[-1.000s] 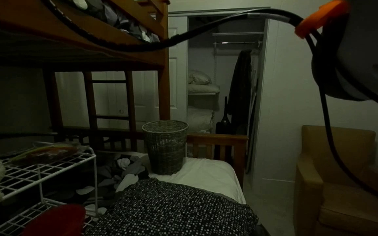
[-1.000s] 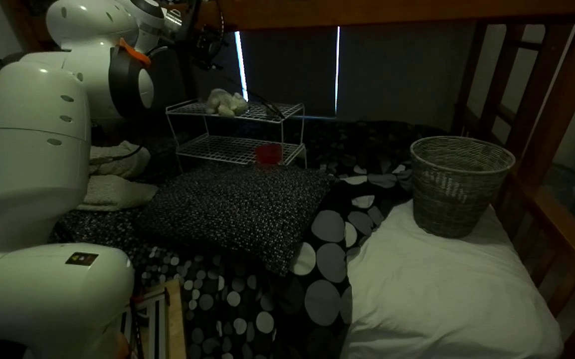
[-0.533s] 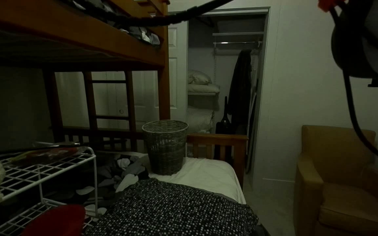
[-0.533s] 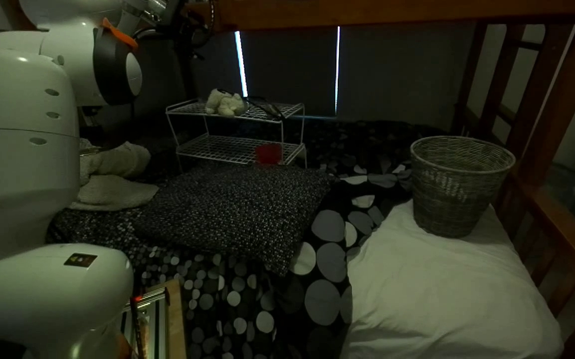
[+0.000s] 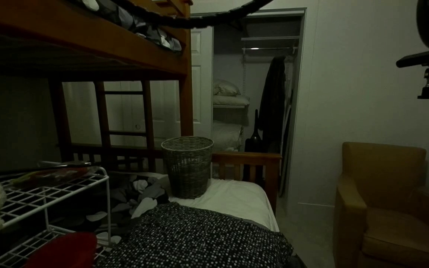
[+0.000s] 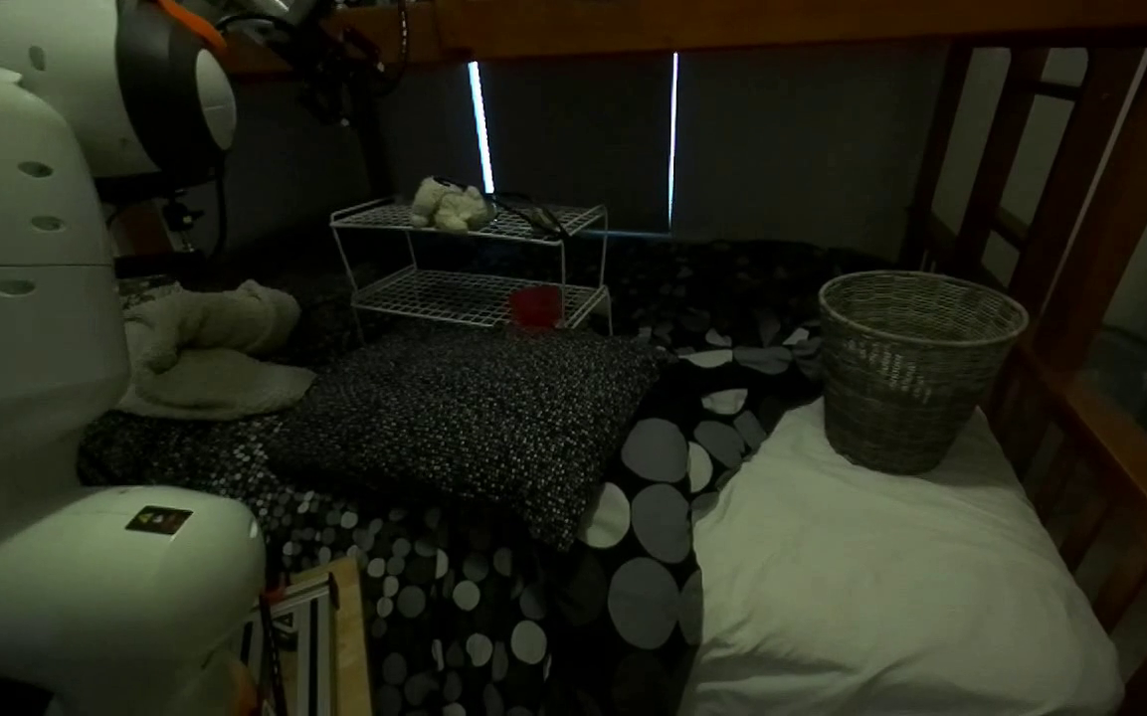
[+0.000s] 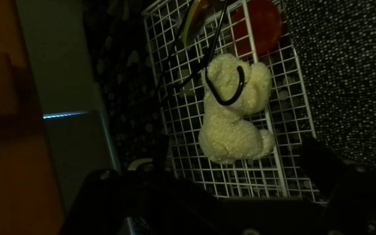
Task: Pick up the black coat hanger and put it on the top white rack
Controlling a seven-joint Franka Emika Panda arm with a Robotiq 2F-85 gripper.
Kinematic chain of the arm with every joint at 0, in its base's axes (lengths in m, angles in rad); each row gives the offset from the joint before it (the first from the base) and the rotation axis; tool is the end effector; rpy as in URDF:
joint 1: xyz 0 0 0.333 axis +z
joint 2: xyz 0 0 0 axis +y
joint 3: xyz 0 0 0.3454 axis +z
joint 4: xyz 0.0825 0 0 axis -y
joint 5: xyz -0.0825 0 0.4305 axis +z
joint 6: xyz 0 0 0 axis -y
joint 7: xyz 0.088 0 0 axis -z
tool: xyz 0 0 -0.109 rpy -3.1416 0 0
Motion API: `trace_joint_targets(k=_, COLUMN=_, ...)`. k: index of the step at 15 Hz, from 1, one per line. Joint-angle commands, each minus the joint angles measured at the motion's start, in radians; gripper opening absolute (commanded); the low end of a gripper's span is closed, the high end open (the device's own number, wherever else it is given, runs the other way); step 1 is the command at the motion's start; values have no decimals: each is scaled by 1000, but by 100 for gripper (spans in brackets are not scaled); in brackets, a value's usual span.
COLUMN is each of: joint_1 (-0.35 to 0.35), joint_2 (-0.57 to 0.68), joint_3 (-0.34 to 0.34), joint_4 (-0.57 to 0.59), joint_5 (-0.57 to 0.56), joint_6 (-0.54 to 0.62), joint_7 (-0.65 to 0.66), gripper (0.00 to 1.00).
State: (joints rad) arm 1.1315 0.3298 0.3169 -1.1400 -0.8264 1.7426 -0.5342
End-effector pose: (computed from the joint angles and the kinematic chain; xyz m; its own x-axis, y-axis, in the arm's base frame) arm 0.2041 0.6937 0.7091 -0.3434 0.9305 -0.1279 0.6437 0.3323 0.6894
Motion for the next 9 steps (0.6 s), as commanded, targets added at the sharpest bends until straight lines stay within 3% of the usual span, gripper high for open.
trace_joint_targets(k=1, joint_1=-35, joint_2=-184, joint_3=14, joint_4=-239, joint_5=35, joint_6=87, joint_7=65, gripper=100)
trace_joint_targets(k=3, joint_1=-77, joint_2=-232, joint_3=3, joint_4=-312, joint_5=109, joint_6=192, joint_7=29, gripper=100)
trace_joint_targets(k=4, joint_1=-120, joint_2=-235, joint_3=-4, joint_4=-340, joint_5=176, joint_6=304, joint_7=-26, gripper=100)
trace_joint_targets(k=5, joint_1=-71, joint_2=-163, joint_3=28, joint_4=-207, joint_5=84, joint_6=164, joint_7=19, gripper=100)
trace_joint_targets(k=7, joint_1=-126, joint_2=-190, joint_3=26, joint_4=-266, joint_5=132, joint_6=260, joint_7=-7, gripper=100)
trace_joint_targets(k=9, joint_1=-146, joint_2=-193, joint_3=25, joint_4=-283, joint_5=141, joint_6=280, joint_7=-14, gripper=100)
